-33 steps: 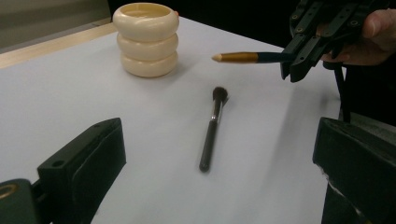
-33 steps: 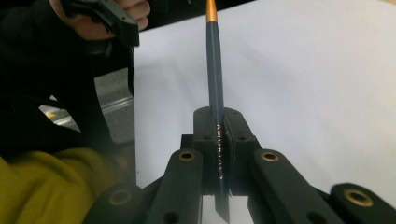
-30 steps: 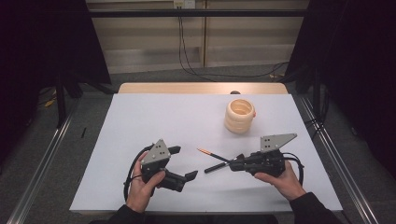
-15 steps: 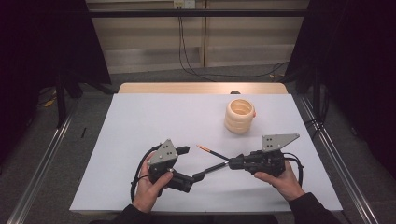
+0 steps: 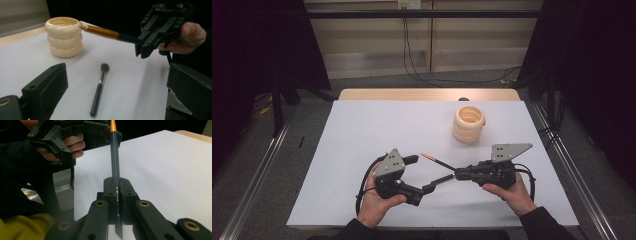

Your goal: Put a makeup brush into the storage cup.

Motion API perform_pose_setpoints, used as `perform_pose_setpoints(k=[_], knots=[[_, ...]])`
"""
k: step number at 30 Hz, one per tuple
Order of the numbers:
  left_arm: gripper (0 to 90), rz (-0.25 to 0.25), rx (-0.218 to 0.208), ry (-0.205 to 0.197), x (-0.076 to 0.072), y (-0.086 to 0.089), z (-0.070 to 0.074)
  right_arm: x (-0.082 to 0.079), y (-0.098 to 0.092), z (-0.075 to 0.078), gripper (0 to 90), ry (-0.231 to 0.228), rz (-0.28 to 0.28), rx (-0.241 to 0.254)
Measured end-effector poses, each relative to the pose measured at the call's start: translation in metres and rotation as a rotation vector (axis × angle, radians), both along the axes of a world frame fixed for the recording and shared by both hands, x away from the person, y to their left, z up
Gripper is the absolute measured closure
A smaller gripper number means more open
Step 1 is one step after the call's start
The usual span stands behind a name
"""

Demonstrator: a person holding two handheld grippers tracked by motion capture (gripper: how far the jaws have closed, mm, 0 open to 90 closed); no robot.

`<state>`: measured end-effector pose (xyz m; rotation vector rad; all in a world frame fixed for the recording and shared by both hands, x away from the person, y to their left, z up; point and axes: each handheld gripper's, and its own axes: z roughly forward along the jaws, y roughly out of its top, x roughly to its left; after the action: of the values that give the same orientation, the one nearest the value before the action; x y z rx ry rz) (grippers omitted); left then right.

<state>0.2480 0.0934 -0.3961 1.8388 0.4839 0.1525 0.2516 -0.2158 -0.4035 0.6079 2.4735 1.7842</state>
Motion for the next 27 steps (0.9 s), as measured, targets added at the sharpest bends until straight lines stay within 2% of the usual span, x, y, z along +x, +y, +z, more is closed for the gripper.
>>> perform_pose_setpoints(k=[3, 4, 5, 12, 16, 17, 18, 20, 23, 25, 27], knots=[[3.3, -0.014, 0.014, -0.02, -0.002, -0.003, 0.003, 0.0, 0.001, 0.0, 85.1, -0.005, 0.002, 0.005], [3.3, -0.003, 0.007, -0.024, -0.003, -0.004, 0.004, 0.0, 0.001, 0.001, 85.1, -0.006, 0.003, 0.006], [3.4, 0.005, -0.01, -0.024, -0.003, -0.005, 0.004, -0.001, 0.001, 0.001, 85.1, -0.006, 0.004, 0.005], [5.8, 0.0, -0.006, -0.019, -0.004, -0.008, 0.005, -0.001, 0.0, 0.003, 85.1, -0.025, -0.01, 0.024], [8.7, 0.03, 0.004, -0.034, -0.003, -0.006, 0.006, -0.001, 0.002, 0.002, 85.1, -0.025, -0.005, 0.017], [10.7, 0.019, -0.014, -0.032, -0.002, -0.005, 0.005, -0.001, 0.003, 0.002, 85.1, -0.025, -0.005, 0.017], [11.4, 0.026, -0.002, -0.026, -0.002, -0.005, 0.006, -0.001, 0.004, 0.001, 85.1, -0.025, 0.001, 0.018], [15.6, 0.016, -0.021, -0.02, 0.0, -0.005, 0.005, -0.002, 0.005, 0.001, 85.1, -0.023, 0.003, 0.015], [16.5, 0.025, -0.029, -0.02, -0.001, -0.006, 0.005, -0.002, 0.007, 0.0, 85.1, -0.026, 0.007, 0.013], [21.1, 0.012, -0.031, -0.003, 0.0, -0.005, 0.007, -0.002, 0.009, 0.0, 85.1, -0.026, 0.011, 0.013], [23.2, 0.026, -0.037, 0.002, 0.002, -0.004, 0.009, -0.003, 0.011, -0.001, 85.1, -0.031, 0.013, 0.009]])
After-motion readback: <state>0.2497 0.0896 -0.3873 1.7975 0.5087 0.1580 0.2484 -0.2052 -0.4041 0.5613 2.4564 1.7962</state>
